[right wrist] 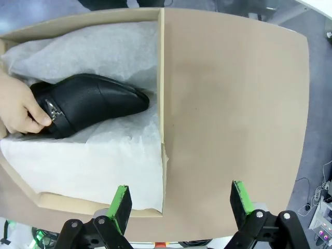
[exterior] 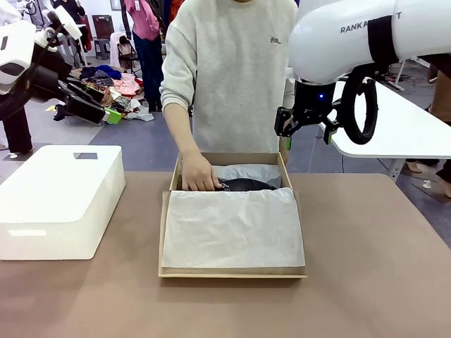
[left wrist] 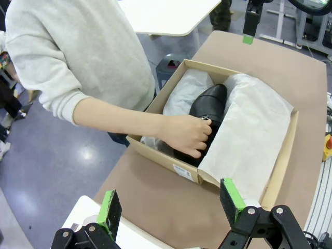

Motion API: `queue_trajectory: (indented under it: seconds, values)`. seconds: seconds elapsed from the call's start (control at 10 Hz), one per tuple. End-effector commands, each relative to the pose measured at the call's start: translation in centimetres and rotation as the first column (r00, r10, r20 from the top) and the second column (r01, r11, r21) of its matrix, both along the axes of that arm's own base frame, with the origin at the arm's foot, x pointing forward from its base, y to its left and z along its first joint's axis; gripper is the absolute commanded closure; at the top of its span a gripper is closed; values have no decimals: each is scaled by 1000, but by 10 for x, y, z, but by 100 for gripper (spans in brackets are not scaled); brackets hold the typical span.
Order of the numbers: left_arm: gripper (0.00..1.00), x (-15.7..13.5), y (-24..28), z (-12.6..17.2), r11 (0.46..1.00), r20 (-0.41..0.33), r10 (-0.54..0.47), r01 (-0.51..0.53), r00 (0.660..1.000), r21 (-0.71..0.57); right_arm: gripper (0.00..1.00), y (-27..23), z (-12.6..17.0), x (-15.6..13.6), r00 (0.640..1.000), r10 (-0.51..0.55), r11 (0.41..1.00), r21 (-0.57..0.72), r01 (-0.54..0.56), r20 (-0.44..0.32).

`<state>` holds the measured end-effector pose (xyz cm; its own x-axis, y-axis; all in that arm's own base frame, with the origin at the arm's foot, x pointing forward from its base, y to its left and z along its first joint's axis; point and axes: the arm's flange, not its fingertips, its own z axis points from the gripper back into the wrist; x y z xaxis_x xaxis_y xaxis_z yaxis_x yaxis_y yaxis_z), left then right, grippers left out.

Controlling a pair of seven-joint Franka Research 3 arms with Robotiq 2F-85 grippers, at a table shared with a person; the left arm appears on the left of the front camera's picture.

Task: Pack the shoes into the box.
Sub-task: Close the Shoes Box.

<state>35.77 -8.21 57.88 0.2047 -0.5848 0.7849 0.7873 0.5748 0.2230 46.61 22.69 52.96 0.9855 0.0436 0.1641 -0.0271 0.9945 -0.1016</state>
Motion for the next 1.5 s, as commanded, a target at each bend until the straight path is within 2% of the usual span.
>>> queue_trajectory:
  seconds: [0.0,0.2,0.4,0.5,0.6,0.7,0.9,1.0,1.1,1.2,1.3,1.4]
  values:
    - [0,0,1,0,1000,-1,-4,4,1000,-7,0,-11,2,-3,992,122,992,39,-122,-3]
    - [0,0,1,0,1000,-1,-4,4,1000,-7,0,-46,0,-10,936,351,934,65,-352,33]
    - [0,0,1,0,1000,-1,-4,4,1000,-7,0,-77,-2,-15,861,497,855,106,-507,110]
    - [0,0,1,0,1000,-1,-4,4,1000,-7,0,-92,-5,-18,798,583,793,106,-600,154]
    - [0,0,1,0,1000,-1,-4,4,1000,-7,0,-109,-8,-21,693,694,682,134,-719,195]
    - [0,0,1,0,1000,-1,-4,4,1000,-7,20,-121,-10,-19,677,704,651,187,-736,215]
    - [0,0,1,0,1000,-1,-4,4,1000,-7,59,-139,-18,-13,615,747,561,255,-787,254]
    - [0,0,1,0,1000,-1,-4,4,1000,-7,79,-146,-23,-9,569,784,506,276,-817,249]
    - [0,0,1,0,1000,-1,-4,4,1000,-7,99,-150,-27,-6,551,797,481,291,-827,247]
    - [0,0,1,0,1000,-1,-4,4,1000,-7,100,-152,-32,-3,525,815,455,289,-842,245]
    - [0,0,1,0,1000,-1,-4,4,1000,-7,100,-155,-37,-2,466,849,398,279,-874,249]
    - [0,0,1,0,1000,-1,-4,4,1000,-7,100,-156,-42,-2,425,872,359,271,-893,244]
